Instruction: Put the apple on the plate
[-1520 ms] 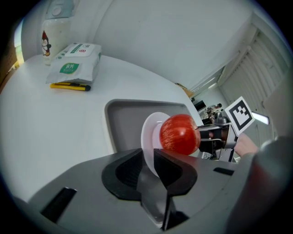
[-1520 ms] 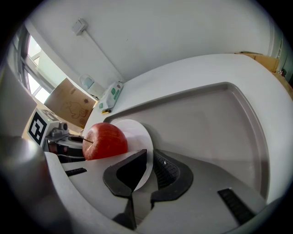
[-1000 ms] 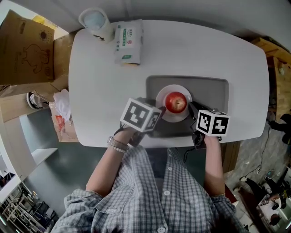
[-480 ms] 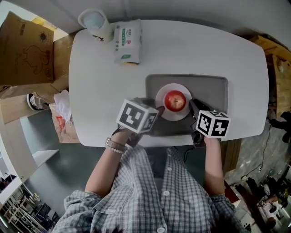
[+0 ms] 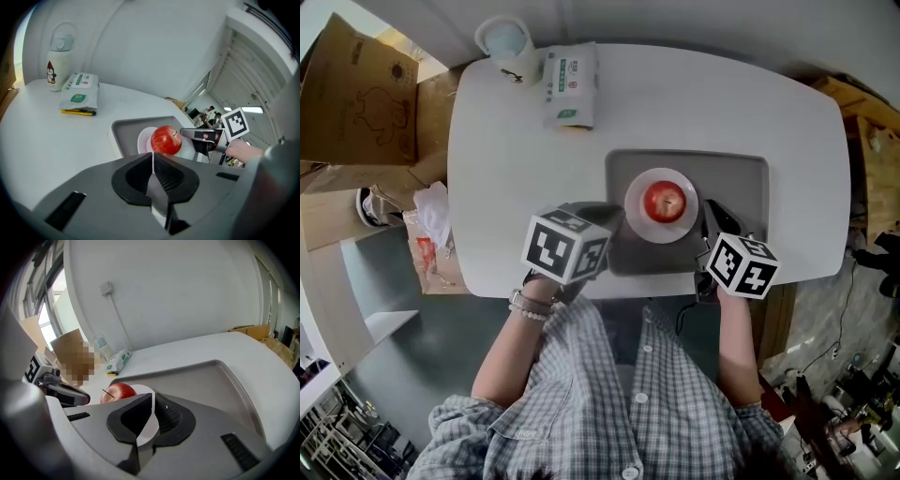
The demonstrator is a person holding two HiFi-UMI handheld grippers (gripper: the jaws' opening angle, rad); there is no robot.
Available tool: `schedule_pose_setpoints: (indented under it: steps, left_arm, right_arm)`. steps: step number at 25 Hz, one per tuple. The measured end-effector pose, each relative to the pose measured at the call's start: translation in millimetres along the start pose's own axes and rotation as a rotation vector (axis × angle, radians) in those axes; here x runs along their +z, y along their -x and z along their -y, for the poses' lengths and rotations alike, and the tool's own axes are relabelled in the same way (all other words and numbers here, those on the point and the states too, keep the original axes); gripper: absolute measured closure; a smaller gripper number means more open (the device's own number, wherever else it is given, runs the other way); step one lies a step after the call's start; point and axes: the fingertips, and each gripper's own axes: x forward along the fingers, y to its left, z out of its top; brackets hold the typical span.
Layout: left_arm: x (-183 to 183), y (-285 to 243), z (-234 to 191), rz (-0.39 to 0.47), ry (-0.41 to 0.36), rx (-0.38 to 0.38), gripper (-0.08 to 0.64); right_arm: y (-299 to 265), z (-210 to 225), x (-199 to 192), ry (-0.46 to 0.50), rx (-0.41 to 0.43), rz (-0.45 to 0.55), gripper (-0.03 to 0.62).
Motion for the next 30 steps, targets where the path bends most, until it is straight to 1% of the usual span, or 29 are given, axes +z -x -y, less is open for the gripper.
schedule_pose_setpoints:
  steps: [3, 7, 13, 17, 22, 30]
  left_arm:
    - [6.5, 15.2, 4.9, 0.068, -0.007, -0.02, 0.546]
    - [12.3, 39.4, 7.9, 0.155, -0.056, -0.021, 0.551]
    - [10.7, 76.3, 10.7, 0.238, -0.106, -0.019, 0.551]
    - [9.0, 102.5, 18.0, 0.301, -0.16, -0.037, 0.551]
    - [2.5, 135.0, 26.4, 0.36, -0.187, -0.055, 0.551]
    - [-2.6, 190.4, 45.8, 0.457, -0.279, -0.05, 0.552]
  right_arm:
    - [9.8, -10.9, 3.4, 0.027, 0.009, 0.036, 0.559]
    - [26.5, -28.5, 12.3, 0.095, -0.001, 0.096, 0.56]
    - [55.4, -59.9, 27.9, 0.188, 0.004, 0.198, 0.56]
    - [76.1, -81.1, 32.9, 0.201, 0.006, 0.266, 0.56]
    - [100.5, -108.0, 30.2, 0.216, 0.007, 0.334, 0.56]
    - [140.8, -137.6, 24.6, 0.257, -0.015, 0.426, 0.56]
